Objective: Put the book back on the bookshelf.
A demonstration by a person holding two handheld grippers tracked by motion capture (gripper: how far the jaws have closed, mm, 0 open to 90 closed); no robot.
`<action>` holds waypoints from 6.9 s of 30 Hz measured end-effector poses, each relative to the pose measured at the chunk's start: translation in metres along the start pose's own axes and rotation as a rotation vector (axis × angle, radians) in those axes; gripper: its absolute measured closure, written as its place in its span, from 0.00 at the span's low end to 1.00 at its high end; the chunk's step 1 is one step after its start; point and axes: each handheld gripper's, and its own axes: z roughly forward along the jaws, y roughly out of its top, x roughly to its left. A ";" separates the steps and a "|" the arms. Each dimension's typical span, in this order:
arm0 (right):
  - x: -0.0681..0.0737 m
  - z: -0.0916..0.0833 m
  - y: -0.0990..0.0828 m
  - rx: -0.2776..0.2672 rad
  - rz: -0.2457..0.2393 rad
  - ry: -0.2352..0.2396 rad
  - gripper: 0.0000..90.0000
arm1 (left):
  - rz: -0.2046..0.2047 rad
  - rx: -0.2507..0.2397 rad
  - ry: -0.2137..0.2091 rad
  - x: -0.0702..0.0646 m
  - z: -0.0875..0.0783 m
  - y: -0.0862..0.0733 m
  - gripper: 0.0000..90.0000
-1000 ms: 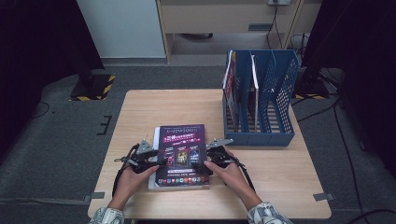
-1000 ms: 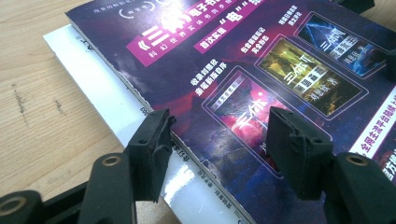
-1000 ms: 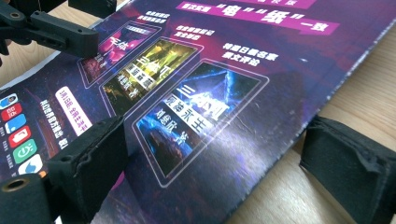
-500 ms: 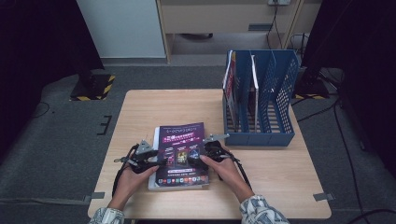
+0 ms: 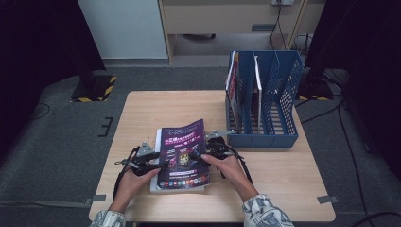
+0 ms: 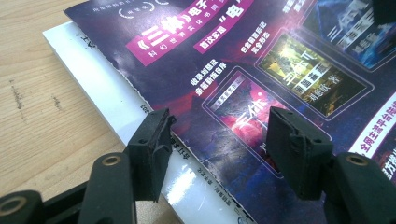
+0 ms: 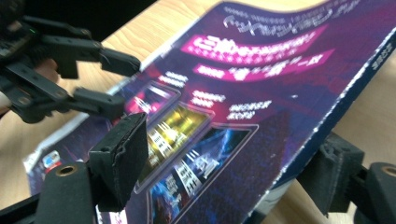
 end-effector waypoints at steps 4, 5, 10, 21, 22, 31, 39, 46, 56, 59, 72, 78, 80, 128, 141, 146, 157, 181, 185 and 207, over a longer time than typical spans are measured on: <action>0.004 0.005 0.017 0.028 -0.020 -0.021 0.27 | -0.006 -0.003 -0.007 0.001 0.000 -0.001 0.44; 0.004 0.005 0.017 0.028 -0.020 -0.021 0.27 | -0.006 -0.003 -0.007 0.001 0.000 -0.001 0.44; 0.004 0.017 0.036 0.086 -0.034 -0.032 0.30 | -0.002 -0.004 -0.010 0.001 0.000 -0.001 0.44; 0.011 0.039 0.047 0.149 -0.048 -0.107 0.59 | -0.005 -0.003 -0.017 0.002 0.000 -0.001 0.43; 0.010 0.039 0.046 0.154 -0.053 -0.126 0.66 | -0.006 0.002 -0.018 0.001 0.000 0.000 0.43; 0.013 0.028 0.051 0.104 -0.065 -0.132 0.86 | -0.023 0.007 -0.014 -0.003 0.004 0.002 0.16; 0.022 0.018 0.058 0.081 -0.144 -0.148 0.88 | -0.085 -0.026 -0.015 0.003 0.003 0.000 0.08; 0.033 0.008 0.069 0.043 -0.219 -0.146 0.89 | -0.080 -0.036 -0.045 0.003 0.004 0.003 0.07; 0.050 0.001 0.079 -0.005 -0.284 -0.145 0.90 | -0.114 -0.039 -0.114 -0.005 0.007 0.003 0.14; 0.053 0.000 0.081 -0.012 -0.295 -0.143 0.90 | -0.105 -0.041 -0.095 -0.001 0.007 0.004 0.16; 0.071 -0.008 0.096 -0.081 -0.326 -0.049 0.92 | -0.149 -0.081 -0.202 0.004 0.009 0.003 0.33; 0.070 -0.009 0.096 -0.097 -0.337 -0.040 0.93 | -0.198 -0.123 -0.213 0.016 0.001 0.002 0.63; 0.069 -0.009 0.096 -0.099 -0.339 -0.046 0.93 | -0.200 -0.126 -0.214 0.016 0.000 0.002 0.69; 0.064 -0.037 0.134 -0.264 -0.339 -0.046 0.88 | -0.104 -0.295 -0.093 0.020 -0.045 0.018 0.94; 0.066 -0.038 0.143 -0.271 -0.351 -0.003 0.84 | -0.090 -0.295 -0.089 0.020 -0.045 0.018 0.94; 0.065 -0.037 0.145 -0.265 -0.352 0.001 0.83 | -0.082 -0.292 -0.080 0.019 -0.046 0.018 0.94; 0.062 -0.035 0.146 -0.248 -0.371 -0.024 0.88 | -0.072 -0.296 -0.085 0.019 -0.046 0.018 0.94; 0.056 -0.030 0.146 -0.244 -0.362 0.021 0.87 | -0.058 -0.297 -0.098 0.019 -0.047 0.019 0.94; 0.057 -0.030 0.146 -0.247 -0.370 0.007 0.90 | -0.058 -0.299 -0.104 0.019 -0.046 0.019 0.94; 0.075 -0.037 0.144 -0.296 -0.402 0.007 0.94 | -0.111 -0.342 -0.086 0.027 -0.050 0.013 0.89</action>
